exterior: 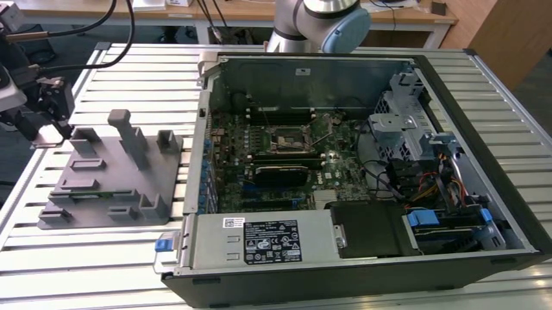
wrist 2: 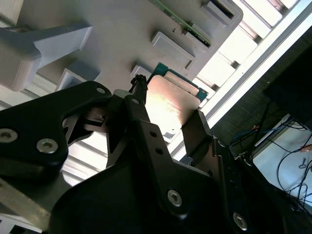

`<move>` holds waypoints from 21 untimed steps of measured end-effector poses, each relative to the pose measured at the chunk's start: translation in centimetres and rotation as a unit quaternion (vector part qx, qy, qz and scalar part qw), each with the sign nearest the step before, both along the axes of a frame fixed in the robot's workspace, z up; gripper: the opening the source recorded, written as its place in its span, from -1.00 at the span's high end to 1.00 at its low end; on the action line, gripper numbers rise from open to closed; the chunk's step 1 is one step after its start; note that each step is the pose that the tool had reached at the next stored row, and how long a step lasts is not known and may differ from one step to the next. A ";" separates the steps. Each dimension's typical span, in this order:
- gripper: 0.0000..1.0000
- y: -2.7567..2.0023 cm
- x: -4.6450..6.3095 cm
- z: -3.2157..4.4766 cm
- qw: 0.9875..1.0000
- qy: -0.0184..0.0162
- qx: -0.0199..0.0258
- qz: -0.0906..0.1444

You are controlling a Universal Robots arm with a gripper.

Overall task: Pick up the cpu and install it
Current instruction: 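Pick up the cpu and move it towards the insertion slot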

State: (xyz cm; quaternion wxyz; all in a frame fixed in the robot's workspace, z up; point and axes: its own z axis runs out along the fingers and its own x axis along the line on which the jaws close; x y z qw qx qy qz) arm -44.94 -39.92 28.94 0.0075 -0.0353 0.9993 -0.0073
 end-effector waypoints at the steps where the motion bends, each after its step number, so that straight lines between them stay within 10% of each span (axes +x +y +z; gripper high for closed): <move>1: -0.07 0.00 0.0 0.02 1.000 0.000 0.000 0.000; 21: -0.07 0.01 0.0 0.64 1.000 0.000 -0.002 0.000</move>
